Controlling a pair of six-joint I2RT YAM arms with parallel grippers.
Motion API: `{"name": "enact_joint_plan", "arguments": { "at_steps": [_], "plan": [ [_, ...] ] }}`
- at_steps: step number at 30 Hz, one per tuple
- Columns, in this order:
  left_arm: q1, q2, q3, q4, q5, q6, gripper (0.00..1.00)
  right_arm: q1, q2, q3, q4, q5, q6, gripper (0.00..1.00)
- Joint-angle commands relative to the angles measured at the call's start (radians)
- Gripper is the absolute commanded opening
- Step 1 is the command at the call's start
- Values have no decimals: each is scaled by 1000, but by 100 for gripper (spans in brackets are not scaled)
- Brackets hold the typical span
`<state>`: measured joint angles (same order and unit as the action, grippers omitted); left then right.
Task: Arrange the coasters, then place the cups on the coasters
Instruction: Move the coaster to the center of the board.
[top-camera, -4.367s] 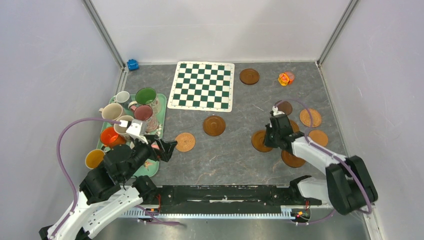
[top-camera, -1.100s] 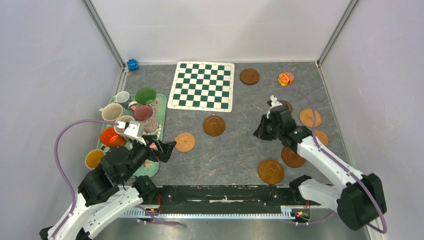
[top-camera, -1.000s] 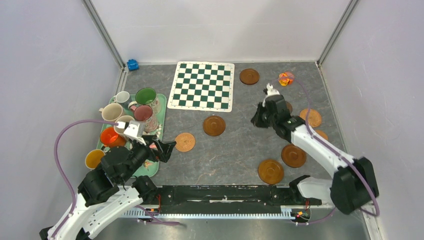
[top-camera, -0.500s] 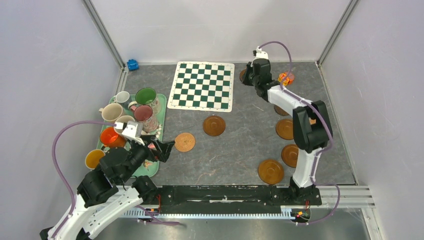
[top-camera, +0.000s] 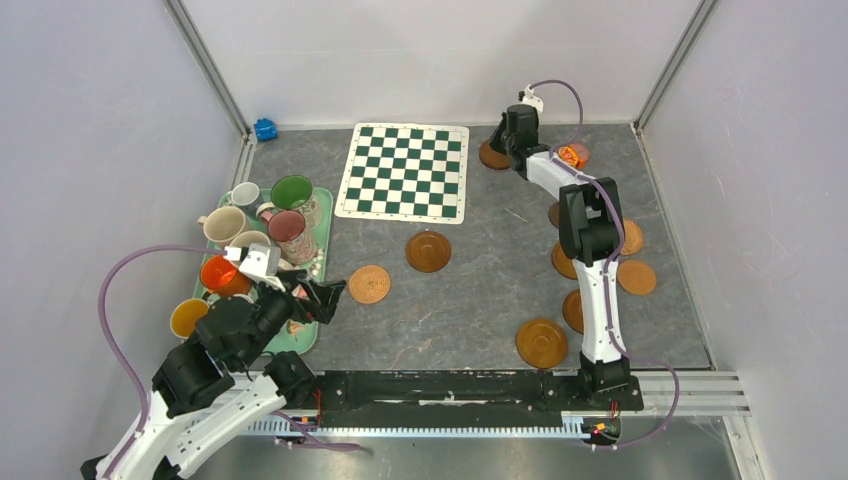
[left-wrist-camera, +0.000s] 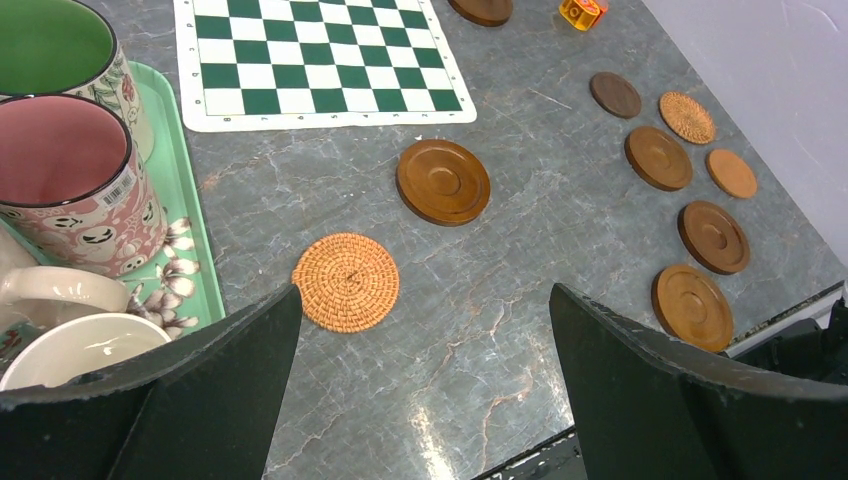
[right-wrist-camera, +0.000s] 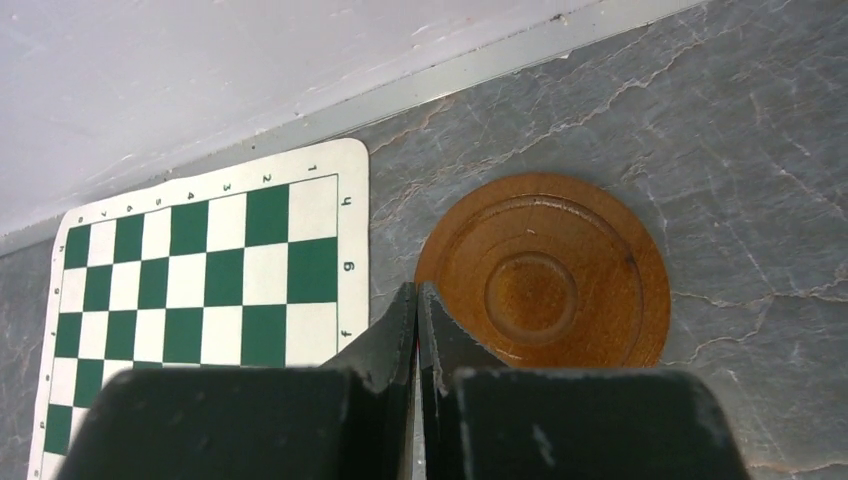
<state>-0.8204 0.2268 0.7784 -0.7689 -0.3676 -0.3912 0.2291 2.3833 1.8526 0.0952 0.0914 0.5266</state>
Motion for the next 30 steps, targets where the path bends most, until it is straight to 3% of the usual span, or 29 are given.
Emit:
{"name": "enact_joint_plan", "arguments": {
  "at_steps": [1, 13, 22, 30],
  "plan": [
    [-2, 18, -2, 23, -23, 2, 100, 9, 8, 76, -38, 117, 20, 0],
    [-2, 34, -1, 22, -11, 3, 100, 7, 71, 49, -93, 106, 50, 0],
    [-2, 36, -1, 21, -11, 5, 100, 4, 71, 44, -271, 86, 27, 0],
    [-2, 23, -2, 24, -14, 5, 100, 9, -62, -137, -339, 46, -43, 0]
  ]
}}
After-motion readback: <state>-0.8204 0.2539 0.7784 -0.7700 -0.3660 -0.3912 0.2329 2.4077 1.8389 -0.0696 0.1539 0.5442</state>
